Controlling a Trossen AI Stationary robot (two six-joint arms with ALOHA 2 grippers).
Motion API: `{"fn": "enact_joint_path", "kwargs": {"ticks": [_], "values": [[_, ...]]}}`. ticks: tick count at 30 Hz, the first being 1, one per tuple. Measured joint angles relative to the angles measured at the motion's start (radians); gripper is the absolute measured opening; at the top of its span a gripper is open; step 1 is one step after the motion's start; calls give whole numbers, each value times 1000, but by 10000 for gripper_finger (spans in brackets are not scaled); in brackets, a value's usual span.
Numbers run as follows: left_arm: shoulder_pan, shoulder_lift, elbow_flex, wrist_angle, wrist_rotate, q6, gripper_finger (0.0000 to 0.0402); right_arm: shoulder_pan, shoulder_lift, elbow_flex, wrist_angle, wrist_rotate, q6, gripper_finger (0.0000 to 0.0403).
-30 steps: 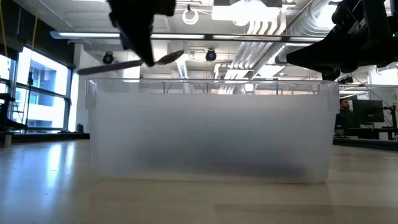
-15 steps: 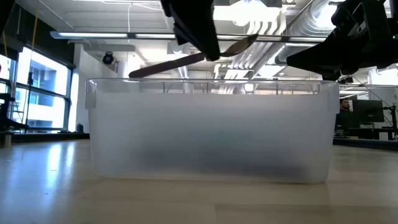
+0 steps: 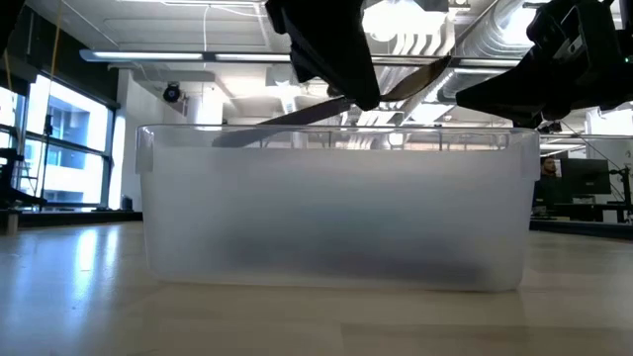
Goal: Sort silverware by color (type)
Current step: Put the purple spoon into the transparent bin, then return to Home Position
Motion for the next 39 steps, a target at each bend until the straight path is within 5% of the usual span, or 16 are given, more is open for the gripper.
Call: {"fn": "enact_joint_path", "kwargs": {"ticks": [26,39], "values": [[-4,99,-1,17,-36,10,4,0,0,0,-30,0,22,0],[5,93,0,12,-42,27,70,0,0,0,-38,0,19,0]]}}
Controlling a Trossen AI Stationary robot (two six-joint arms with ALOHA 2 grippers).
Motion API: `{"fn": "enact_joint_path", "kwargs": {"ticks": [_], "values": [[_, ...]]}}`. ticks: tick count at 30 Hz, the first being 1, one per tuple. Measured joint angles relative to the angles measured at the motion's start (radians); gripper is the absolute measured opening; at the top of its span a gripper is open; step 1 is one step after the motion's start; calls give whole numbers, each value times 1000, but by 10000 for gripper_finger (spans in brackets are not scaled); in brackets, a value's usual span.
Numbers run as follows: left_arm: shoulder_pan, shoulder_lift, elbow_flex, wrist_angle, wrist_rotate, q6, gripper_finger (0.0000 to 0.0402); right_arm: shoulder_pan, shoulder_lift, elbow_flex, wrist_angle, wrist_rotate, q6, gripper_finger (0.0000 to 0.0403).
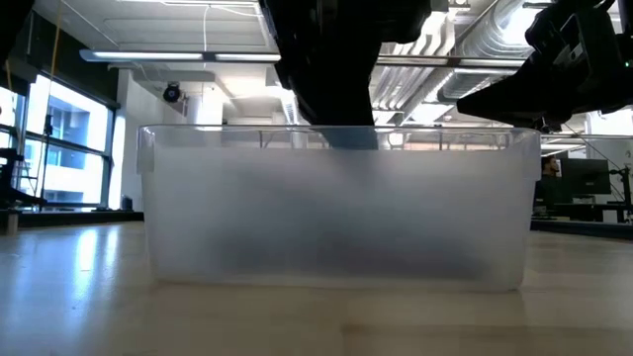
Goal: Sort silverware by color (type)
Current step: Return to Home Position
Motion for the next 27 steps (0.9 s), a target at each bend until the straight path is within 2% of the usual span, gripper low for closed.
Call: {"fn": "enact_joint_path", "kwargs": {"ticks": [8,13,19,23,27], "values": [[-14,-21,0,-8,-22,52,90,-2,0,0,0,0,-19,0],[-14,-73,0,-10,-40,85,73,-3,0,0,4,0,-64,0],[-14,-119,-1,-22,-145,89,34,-42,0,0,3,-1,-132,0],[-10,-142,-67,34,-160,99,13,-100,0,0,-11,-52,-160,0],[4,-181,-191,154,-155,98,1,-183,-1,-1,-22,-154,-176,0]]}}
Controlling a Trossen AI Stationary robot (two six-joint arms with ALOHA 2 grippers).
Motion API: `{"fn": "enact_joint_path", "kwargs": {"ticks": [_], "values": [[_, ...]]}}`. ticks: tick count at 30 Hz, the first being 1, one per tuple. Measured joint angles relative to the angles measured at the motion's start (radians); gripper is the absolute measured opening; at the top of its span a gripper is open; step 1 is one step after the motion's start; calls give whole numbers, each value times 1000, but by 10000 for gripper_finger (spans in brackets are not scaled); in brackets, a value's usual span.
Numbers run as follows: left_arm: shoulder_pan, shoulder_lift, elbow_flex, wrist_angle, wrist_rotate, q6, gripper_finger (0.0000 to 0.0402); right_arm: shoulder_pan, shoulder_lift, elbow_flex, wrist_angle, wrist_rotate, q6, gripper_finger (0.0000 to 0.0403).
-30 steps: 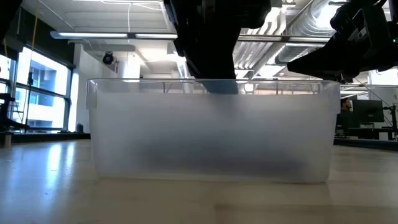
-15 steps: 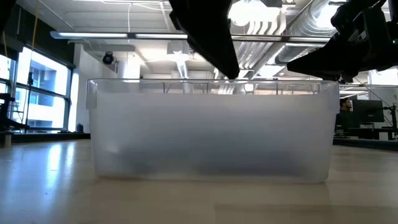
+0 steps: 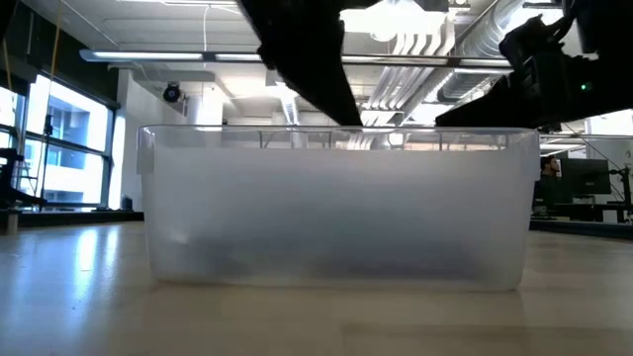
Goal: Sort silverware by color (type)
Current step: Return to Home Position
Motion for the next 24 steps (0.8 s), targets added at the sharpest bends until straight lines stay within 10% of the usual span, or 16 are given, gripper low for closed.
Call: {"fn": "enact_joint_path", "kwargs": {"ticks": [15,24], "values": [[70,-432,-624,579,28,-9,1,-261,0,0,-10,-300,-60,0],[137,-715,-935,835,16,15,1,-321,-6,-1,-66,-307,-74,0]]}}
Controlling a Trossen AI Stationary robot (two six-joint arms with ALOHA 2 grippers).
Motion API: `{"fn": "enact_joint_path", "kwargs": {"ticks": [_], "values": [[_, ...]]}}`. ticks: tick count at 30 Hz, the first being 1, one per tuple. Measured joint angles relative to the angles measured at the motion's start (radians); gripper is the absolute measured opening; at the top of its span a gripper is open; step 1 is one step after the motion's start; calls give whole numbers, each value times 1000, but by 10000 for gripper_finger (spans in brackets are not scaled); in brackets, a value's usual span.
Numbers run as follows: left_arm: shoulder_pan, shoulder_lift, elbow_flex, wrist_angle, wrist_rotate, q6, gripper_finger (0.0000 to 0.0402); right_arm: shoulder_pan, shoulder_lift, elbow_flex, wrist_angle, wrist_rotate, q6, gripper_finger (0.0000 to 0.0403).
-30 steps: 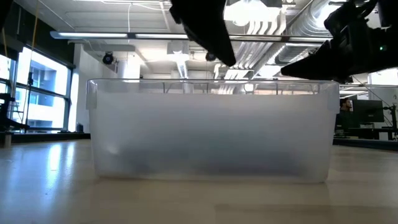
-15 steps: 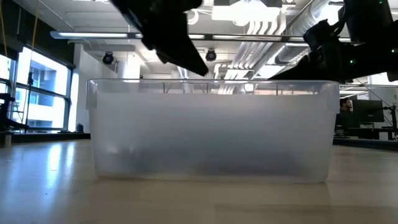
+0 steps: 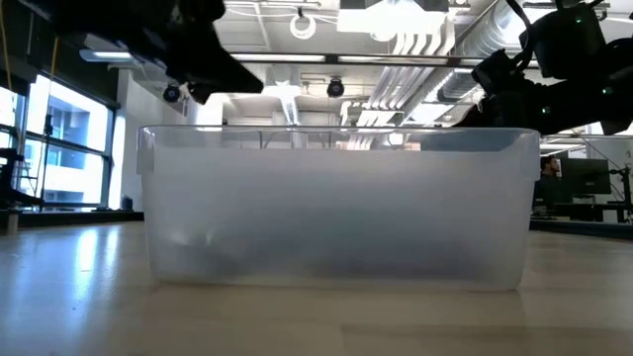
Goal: Sort silverware by color (type)
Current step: Return to Home Position
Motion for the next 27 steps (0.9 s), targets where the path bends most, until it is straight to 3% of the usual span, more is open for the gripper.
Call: {"fn": "enact_joint_path", "kwargs": {"ticks": [9,14,16,27], "values": [[65,-146,-207,132,-46,20,0,-10,-138,-5,-92,-5,-38,0],[97,-196,-294,221,-46,40,0,-10,-226,-119,20,-22,-38,0],[108,-218,-328,260,-45,54,0,-13,-267,-119,-25,-22,-30,0],[152,-356,-454,317,-15,85,0,-60,-349,-119,-164,-178,28,0]]}}
